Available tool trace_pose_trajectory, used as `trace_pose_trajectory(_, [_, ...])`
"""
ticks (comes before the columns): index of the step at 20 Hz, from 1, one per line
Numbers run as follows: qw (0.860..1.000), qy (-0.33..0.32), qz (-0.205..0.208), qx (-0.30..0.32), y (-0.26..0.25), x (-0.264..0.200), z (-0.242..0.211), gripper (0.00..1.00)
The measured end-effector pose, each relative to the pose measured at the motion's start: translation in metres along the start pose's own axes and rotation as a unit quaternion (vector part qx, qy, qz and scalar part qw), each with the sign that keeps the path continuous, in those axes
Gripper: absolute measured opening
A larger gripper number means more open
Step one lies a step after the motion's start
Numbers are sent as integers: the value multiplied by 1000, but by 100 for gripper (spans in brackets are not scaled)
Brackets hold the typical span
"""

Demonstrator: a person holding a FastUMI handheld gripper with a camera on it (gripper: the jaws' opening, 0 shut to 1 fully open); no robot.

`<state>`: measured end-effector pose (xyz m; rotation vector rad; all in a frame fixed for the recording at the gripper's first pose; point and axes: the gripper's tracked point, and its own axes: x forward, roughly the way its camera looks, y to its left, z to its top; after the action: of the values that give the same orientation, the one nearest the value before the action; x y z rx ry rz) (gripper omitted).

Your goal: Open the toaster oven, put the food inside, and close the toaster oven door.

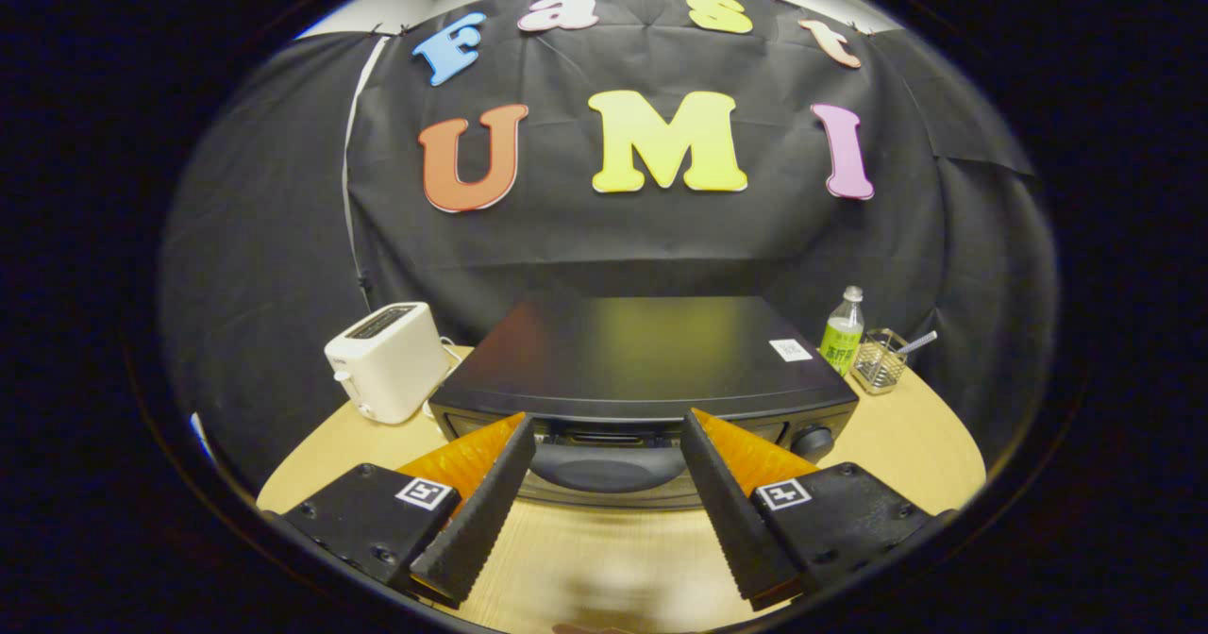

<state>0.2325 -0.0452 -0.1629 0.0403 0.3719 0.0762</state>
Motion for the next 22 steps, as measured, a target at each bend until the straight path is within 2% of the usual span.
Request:
trace_pose_trajectory(2, [1000,20,0,3,0,12,-11,100])
trace_pose_trajectory(4, [1000,0,25,12,10,17,-3,100])
trace_pose_trajectory(5, [999,0,25,22,8,17,-5,100])
trace_pose_trajectory(9, [1000,-2,-3,9,2,22,-7,100])
trace_pose_trajectory(11, [1000,-3,-15,-11,2,18,-10,100])
trace_pose_trajectory(17, [1000,-16,-15,2,3,-4,-29,100])
trace_pose_trajectory(22, [1000,-10,-20,7,5,-32,-67,100])
